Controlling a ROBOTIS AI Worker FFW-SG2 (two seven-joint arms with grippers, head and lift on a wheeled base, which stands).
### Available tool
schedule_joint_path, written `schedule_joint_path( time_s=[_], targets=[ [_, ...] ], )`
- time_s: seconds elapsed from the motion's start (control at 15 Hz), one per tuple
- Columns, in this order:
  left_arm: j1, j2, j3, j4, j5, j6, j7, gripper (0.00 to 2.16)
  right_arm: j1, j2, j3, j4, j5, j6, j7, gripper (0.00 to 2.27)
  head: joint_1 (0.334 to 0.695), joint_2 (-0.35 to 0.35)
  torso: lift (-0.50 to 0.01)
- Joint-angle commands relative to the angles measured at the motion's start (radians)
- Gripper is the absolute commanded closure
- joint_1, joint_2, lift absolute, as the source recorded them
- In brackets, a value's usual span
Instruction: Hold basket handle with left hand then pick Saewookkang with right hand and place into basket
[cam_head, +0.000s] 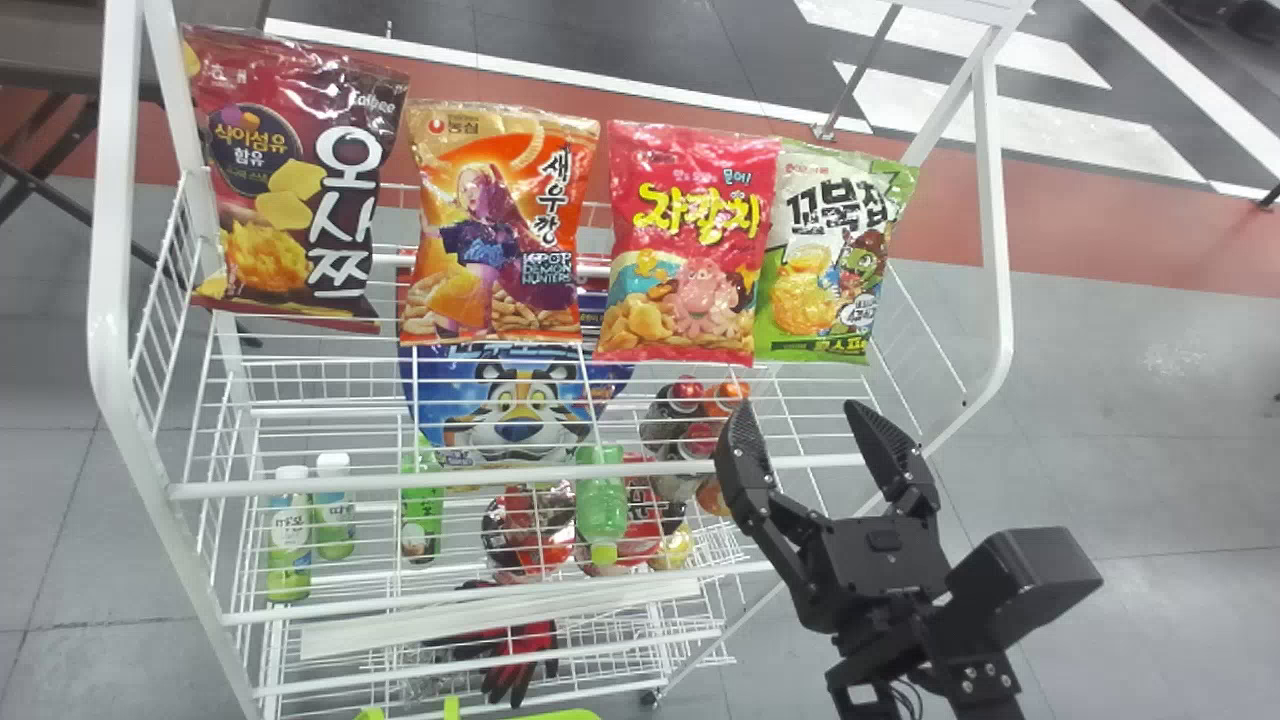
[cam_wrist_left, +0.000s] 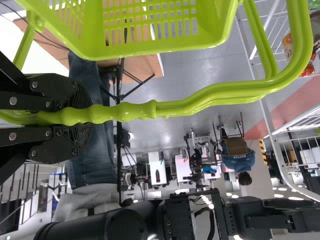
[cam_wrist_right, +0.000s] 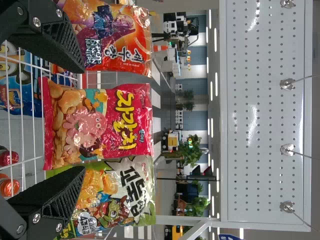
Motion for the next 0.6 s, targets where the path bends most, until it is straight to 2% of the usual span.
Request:
schedule_joint_path(
  time_s=[0.0,0.53],
  targets=[
    [0.000,0.000,0.001,0.003,-0.001,-0.015,0.001,1.70,0.000,-0.001,0.007,0.000,0.001,0.000,-0.002,0.13,0.695,-0.350,-0.019],
    [-0.002,-0.002,0.002,0.011,0.001,-0.027,-0.013,1.70,-0.020,-0.001,0.013,0.018,0.001,0.000,-0.002,0.13,0.695,-0.350,-0.019]
  ],
)
